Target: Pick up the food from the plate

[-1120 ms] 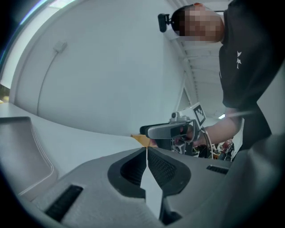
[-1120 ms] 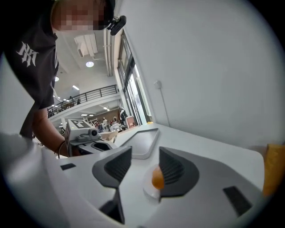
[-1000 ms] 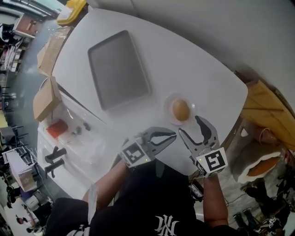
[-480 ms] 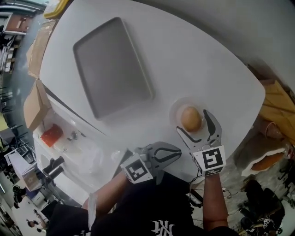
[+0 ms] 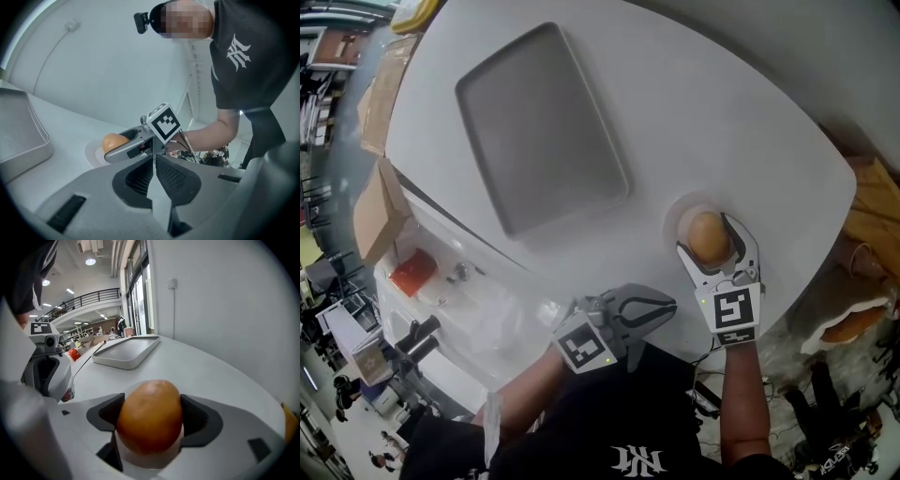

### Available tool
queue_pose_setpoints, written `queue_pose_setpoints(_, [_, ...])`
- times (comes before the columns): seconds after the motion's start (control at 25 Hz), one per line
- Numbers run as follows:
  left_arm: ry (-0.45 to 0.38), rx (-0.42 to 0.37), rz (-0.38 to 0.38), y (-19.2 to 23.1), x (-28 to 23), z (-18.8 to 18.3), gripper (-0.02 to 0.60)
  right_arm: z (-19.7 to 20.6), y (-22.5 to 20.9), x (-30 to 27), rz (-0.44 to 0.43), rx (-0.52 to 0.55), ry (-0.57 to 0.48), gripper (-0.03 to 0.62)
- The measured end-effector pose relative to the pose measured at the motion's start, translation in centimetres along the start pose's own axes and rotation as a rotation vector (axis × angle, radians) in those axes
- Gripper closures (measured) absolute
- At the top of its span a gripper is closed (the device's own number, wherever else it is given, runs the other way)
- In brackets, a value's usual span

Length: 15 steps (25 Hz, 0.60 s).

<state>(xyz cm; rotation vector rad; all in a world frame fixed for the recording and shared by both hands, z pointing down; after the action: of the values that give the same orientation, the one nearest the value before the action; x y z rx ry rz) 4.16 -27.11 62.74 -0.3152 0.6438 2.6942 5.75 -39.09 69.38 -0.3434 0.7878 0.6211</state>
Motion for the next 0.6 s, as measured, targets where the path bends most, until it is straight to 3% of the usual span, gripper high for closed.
queue_pose_setpoints(0.24, [-0.052,-0.005,-0.030,0.0,2.3,-2.0,0.574,-2.2,0.0,2.7,0.036,-0.001,-0.046,0.227])
queue_pose_setpoints(0.4, [-0.049,0.033,-0.039,-2.1,6.6,-4.0,0.575,-5.1,3.4,8.1,0.029,-0.053,-0.106,0.227])
queue_pose_setpoints(0.6, [-0.096,-0.123,0.005,-3.7,8.7,-10.2,0.575,-10.6,3.9,18.7,0.110,-0.115,-0.300,0.227])
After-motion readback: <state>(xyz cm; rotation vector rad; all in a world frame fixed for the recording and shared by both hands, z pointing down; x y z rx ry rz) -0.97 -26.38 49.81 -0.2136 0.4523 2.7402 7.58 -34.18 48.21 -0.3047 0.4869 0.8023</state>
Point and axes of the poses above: the fingertips, and each gripper's own axes: x backward along the fingers, y to its left, z out of its underside, the point moved 1 cm from there along x, backward along the fingers, and after that the axes turned 5 degrees about y, right-handed, at the moved point
